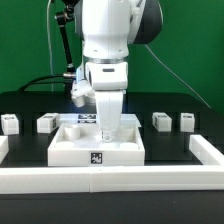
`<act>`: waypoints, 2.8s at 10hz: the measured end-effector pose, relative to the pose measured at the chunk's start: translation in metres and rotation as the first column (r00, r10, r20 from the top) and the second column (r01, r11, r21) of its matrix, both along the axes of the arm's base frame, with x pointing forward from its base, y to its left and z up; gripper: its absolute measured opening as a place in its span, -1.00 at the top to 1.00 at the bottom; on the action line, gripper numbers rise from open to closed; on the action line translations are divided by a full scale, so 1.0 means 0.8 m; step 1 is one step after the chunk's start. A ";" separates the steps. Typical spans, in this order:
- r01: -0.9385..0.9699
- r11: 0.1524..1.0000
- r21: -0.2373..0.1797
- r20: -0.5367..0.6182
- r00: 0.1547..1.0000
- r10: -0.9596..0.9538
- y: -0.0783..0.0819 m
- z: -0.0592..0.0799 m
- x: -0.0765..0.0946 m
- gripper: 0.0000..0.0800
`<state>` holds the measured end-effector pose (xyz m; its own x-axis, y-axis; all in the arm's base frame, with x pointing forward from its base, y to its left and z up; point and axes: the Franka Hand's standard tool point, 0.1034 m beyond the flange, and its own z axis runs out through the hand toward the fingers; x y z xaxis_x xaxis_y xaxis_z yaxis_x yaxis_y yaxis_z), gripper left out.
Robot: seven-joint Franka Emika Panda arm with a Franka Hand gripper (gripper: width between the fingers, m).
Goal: Assemble square table
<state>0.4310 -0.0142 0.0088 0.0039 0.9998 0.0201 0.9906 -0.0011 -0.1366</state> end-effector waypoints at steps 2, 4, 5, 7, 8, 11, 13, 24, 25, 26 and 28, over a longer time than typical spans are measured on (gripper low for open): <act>0.004 1.000 0.000 -0.003 1.000 -0.004 -0.001 -0.001 -0.001 0.07; 0.005 1.000 0.000 -0.004 1.000 -0.005 -0.001 -0.002 -0.002 0.43; 0.007 1.000 -0.001 -0.003 1.000 -0.007 -0.002 -0.002 -0.001 0.76; 0.008 1.000 -0.001 0.006 1.000 -0.008 -0.002 -0.001 0.001 0.82; 0.008 1.000 -0.001 0.007 1.000 -0.008 -0.002 0.000 0.002 0.82; 0.008 1.000 -0.001 0.009 1.000 -0.008 -0.002 0.000 0.002 0.82; 0.011 1.000 -0.002 0.015 1.000 -0.011 0.009 0.001 0.009 0.82; 0.009 0.999 0.033 0.061 0.998 -0.011 0.114 -0.001 0.073 0.82; 0.019 0.999 0.035 0.065 0.998 -0.022 0.118 -0.002 0.080 0.82; 0.020 0.999 0.033 0.055 0.998 -0.021 0.118 -0.002 0.080 0.82; 0.021 0.999 0.033 0.055 0.998 -0.022 0.117 -0.002 0.080 0.82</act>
Offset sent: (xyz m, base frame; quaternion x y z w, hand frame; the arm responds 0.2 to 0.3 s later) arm 0.0000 0.0000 0.0000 0.0000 0.0000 0.0000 1.0000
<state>0.4951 0.0798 0.0068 0.0234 0.9983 0.0534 0.9965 -0.0190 -0.0818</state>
